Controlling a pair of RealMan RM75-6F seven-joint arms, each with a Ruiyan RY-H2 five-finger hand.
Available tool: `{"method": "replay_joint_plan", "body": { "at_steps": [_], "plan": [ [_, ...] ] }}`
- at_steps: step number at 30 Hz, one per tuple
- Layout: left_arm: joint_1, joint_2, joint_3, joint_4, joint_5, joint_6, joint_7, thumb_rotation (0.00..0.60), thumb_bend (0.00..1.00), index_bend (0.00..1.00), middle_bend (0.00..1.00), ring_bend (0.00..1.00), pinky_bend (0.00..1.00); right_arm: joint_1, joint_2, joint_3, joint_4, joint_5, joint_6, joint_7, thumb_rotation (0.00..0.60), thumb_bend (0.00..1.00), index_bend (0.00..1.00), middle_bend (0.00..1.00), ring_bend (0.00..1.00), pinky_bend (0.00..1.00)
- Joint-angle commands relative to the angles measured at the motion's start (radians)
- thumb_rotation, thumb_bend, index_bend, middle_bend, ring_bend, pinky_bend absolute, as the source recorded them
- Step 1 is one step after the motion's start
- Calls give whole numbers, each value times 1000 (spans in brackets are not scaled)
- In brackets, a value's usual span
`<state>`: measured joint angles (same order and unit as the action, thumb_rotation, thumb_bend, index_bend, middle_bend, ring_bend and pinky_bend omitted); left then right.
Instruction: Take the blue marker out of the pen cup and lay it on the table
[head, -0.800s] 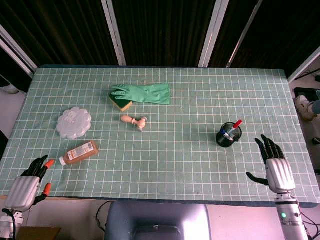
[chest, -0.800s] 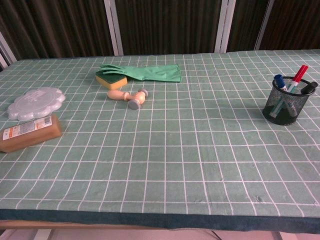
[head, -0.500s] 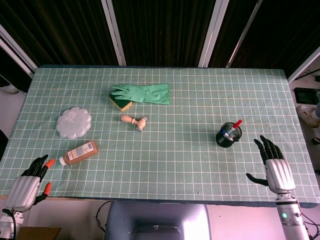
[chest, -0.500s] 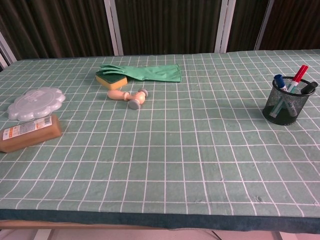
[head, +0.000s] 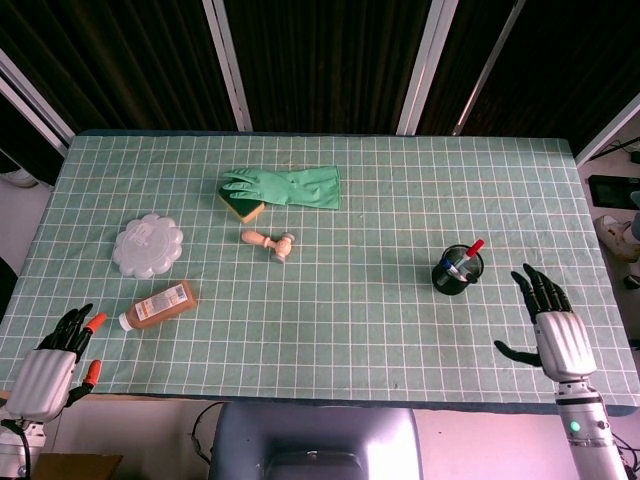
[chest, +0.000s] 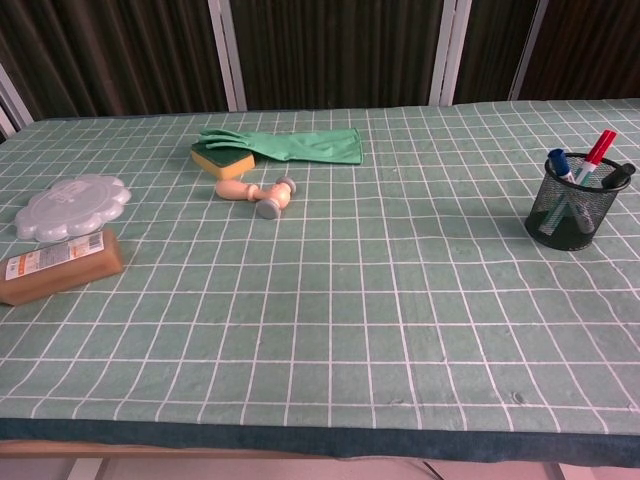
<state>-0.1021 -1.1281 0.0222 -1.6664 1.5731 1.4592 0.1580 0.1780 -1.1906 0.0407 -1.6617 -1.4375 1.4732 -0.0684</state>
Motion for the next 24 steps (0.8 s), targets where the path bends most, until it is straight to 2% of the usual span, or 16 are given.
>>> {"method": "replay_joint_plan", "body": {
  "at_steps": [1, 4, 7, 10, 12, 13, 16, 20, 24],
  "plan": [
    [-1, 1, 2, -2, 1, -3, 4, 600, 477, 143, 14, 36, 330, 31, 81, 26, -78, 9, -45, -61, 600, 184, 0, 0, 0, 226],
    [-1, 4, 4, -8, -4, -11, 6, 600, 476, 143, 15, 36, 330, 60, 154, 47, -150, 28, -93, -103, 600, 184, 0, 0, 0, 226],
    [-1, 5, 4, -9, -5, -12, 6, 600, 475, 143, 15, 36, 330, 68, 171, 53, -167, 35, -106, -111, 600, 184, 0, 0, 0, 227],
    [-2, 10, 6, -15, -9, -19, 7, 600, 476, 143, 15, 35, 330, 134, 273, 90, -244, 90, -215, -149, 600, 183, 0, 14, 33, 243],
    [-3, 12, 6, -19, -13, -23, 8, 600, 476, 143, 15, 35, 331, 188, 340, 121, -290, 168, -309, -177, 600, 184, 0, 49, 82, 265],
    [-3, 15, 8, -22, -18, -28, 8, 600, 476, 143, 16, 35, 331, 250, 373, 151, -299, 238, -396, -217, 600, 184, 0, 74, 107, 278],
    [-3, 20, 8, -29, -25, -35, 11, 600, 477, 143, 15, 36, 332, 358, 408, 187, -315, 409, -537, -293, 600, 184, 1, 150, 177, 319],
    [-2, 22, 9, -34, -29, -37, 16, 600, 476, 143, 15, 36, 332, 461, 394, 195, -308, 557, -602, -398, 600, 184, 52, 246, 266, 344],
    [0, 25, 9, -37, -31, -36, 17, 600, 477, 143, 15, 36, 332, 551, 376, 196, -297, 675, -660, -446, 600, 184, 107, 326, 333, 363]
  ]
}}
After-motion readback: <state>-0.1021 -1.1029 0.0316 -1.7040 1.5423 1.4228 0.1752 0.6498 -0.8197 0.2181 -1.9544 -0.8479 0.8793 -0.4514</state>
